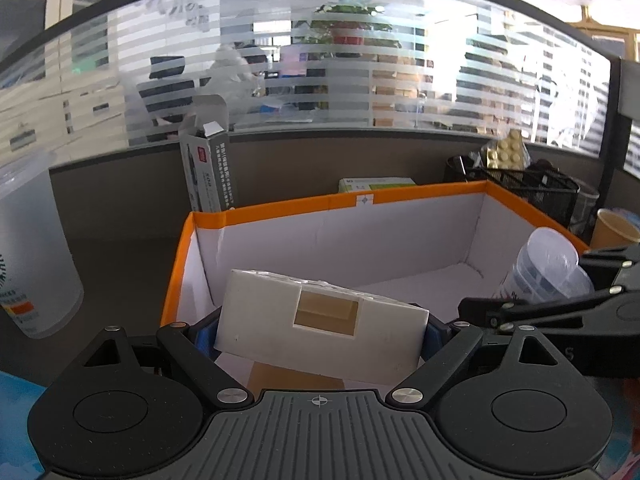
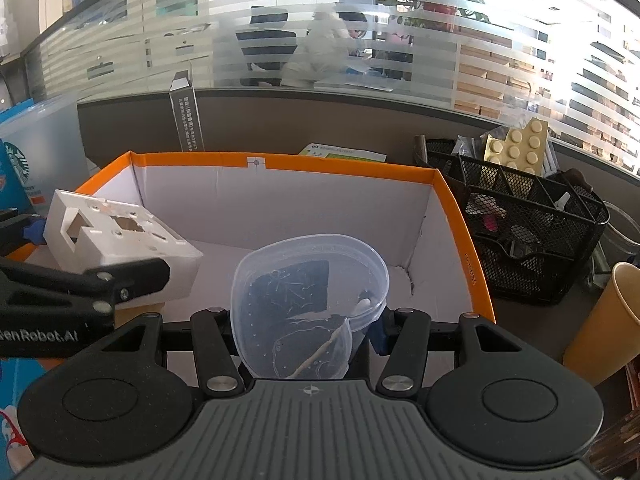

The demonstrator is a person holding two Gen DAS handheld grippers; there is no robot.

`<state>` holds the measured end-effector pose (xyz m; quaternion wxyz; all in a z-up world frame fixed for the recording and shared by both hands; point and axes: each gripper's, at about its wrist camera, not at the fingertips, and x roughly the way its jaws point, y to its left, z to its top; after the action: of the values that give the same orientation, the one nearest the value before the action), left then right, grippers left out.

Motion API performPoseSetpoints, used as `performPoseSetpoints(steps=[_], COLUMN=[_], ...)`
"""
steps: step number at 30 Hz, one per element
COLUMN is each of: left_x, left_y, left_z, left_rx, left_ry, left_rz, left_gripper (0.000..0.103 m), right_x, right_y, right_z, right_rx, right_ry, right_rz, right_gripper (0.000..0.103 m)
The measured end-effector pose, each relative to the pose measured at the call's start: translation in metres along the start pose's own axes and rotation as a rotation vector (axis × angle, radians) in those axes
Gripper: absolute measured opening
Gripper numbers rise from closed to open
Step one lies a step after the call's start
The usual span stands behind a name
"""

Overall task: Organize rigid objects
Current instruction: 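Lower the wall-box into the orange box and open the left gripper while the right gripper releases the clear container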

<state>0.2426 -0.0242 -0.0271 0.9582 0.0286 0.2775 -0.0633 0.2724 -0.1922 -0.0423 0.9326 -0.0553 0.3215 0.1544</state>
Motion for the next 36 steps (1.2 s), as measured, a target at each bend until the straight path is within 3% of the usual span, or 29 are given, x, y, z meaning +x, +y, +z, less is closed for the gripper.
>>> performPoseSetpoints(steps=[5, 29, 33, 34, 36], left_x=[0.002, -0.007, -0.021, -0.025, -0.035], left_y=[-0.005, -0.001, 0.008, 0.011, 0.016], left_z=[-0.003, -0.001, 0.005, 0.007, 0.011], left_rx=[0.038, 0.024, -0.021, -0.034, -0.054], left_ry=[-0.001, -0.004, -0.042, -0.053, -0.075], left_rz=[0.023, 0.035, 0.043, 0.042, 0.039], left_gripper=[0.091, 0.096, 0.098, 0.099, 0.100], right_x=[0.000, -0.005, -0.013, -0.016, -0.025], right_y=[0.000, 0.000, 0.001, 0.003, 0.008], right_z=[0.000, -0.001, 0.001, 0.002, 0.003], right_rx=[-0.001, 0.005, 0.014, 0.008, -0.016], right_ry=[-0.001, -0.020, -0.047, -0.061, -0.112], right_rz=[-0.005, 0.006, 0.016, 0.009, -0.069], right_gripper=[0.051, 0.057, 0.072, 0.086, 0.102])
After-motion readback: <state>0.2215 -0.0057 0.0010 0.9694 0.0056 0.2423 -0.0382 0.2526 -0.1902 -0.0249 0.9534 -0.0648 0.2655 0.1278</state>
